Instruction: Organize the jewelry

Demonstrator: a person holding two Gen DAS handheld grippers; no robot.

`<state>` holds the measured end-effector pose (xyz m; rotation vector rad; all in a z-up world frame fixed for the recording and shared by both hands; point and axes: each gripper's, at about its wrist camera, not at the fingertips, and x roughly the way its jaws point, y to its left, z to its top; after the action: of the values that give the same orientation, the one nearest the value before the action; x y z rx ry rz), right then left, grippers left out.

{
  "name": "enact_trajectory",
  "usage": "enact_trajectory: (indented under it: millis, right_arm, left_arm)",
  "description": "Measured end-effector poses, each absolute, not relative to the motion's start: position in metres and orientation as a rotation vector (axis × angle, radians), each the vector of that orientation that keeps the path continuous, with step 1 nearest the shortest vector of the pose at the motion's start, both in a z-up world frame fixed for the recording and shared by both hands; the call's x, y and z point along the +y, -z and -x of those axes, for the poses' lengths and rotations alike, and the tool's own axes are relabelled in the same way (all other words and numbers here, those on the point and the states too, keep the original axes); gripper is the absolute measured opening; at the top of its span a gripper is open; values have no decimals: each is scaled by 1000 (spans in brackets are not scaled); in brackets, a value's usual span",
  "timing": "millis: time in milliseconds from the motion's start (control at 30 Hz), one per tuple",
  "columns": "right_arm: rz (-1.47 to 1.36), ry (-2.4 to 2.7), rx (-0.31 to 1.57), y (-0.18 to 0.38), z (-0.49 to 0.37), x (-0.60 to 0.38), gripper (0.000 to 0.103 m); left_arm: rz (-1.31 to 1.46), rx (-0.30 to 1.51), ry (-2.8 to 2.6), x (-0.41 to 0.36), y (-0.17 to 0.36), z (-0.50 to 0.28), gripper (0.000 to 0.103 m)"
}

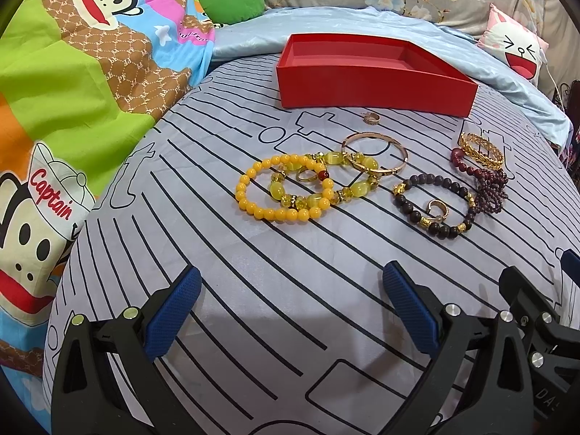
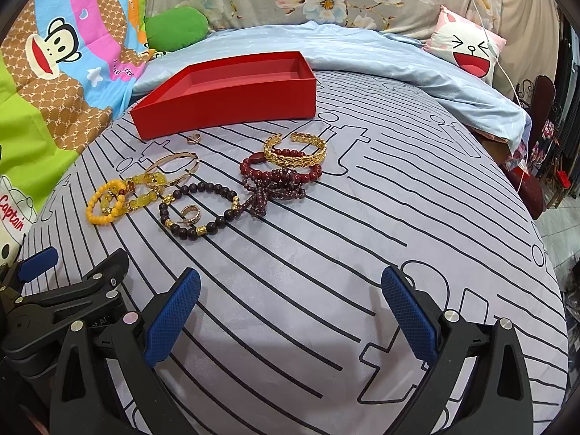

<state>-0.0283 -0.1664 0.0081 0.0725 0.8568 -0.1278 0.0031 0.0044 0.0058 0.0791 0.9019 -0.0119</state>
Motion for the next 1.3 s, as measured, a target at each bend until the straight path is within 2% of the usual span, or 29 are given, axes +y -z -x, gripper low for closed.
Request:
enact_trajectory:
  millis: [1300]
  right_arm:
    - [-72,129,855,-8,29,-163,97]
  left_arm:
    - [-84,891,5,3,-8,-1,95]
